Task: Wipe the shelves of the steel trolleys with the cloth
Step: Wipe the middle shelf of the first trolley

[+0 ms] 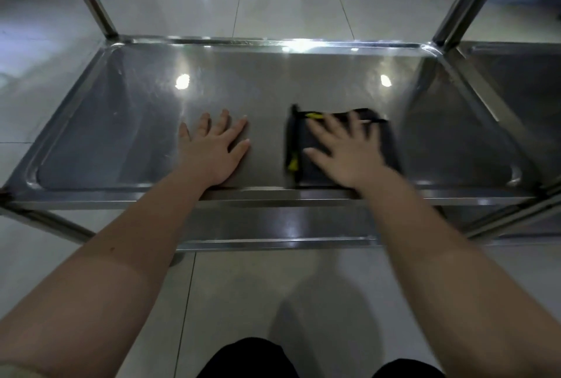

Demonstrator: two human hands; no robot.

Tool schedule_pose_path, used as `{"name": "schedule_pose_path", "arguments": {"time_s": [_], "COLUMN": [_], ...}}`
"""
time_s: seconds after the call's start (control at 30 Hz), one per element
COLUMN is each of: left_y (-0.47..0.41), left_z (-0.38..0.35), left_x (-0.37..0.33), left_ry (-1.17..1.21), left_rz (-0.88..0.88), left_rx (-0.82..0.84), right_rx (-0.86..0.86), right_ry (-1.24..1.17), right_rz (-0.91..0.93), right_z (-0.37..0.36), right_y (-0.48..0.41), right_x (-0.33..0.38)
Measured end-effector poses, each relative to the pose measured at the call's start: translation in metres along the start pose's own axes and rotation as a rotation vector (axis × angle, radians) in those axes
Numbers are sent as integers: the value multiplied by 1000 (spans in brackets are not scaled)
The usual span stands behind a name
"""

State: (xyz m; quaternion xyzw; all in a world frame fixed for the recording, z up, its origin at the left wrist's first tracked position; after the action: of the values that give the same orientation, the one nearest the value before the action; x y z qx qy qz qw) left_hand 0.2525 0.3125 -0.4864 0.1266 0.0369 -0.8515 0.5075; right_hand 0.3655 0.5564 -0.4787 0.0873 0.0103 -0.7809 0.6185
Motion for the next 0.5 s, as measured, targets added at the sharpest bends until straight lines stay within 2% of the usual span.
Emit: {"name": "schedule_pose_path", "arguments": {"time_s": [0.1, 0.17, 0.27, 0.4, 0.5], "left_y": [1, 2, 0, 2, 3], "left_z": [1, 3, 4, 5, 2], "left_x": [4, 3, -1, -5, -4], "left_ry": [6, 29, 45, 25, -1], "left_rz": [-3, 3, 3, 6, 13], "left_rx": [19, 24, 41, 32, 18], "right_rx": [-5, -9, -40, 82, 186], "right_ry": [-21, -88, -113, -90, -74], "right_rz": [171, 200, 99, -181, -252], "right_z": [13, 17, 9, -12, -21], "right_y": [-1, 2, 14, 43, 52], "right_x": [70, 58, -19, -155, -187]}}
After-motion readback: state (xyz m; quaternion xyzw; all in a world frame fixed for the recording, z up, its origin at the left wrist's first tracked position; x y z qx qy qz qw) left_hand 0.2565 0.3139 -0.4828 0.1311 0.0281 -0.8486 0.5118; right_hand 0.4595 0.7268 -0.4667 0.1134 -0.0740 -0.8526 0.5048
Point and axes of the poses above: each hand's wrist, its own y-axis away from the middle knuckle, its own z-axis out of the back of the hand, x = y × z, the point moved 4 cm from there along -y, towards the middle knuckle, and after that the axes turned 11 degrees about y, right-handed, at the moved point
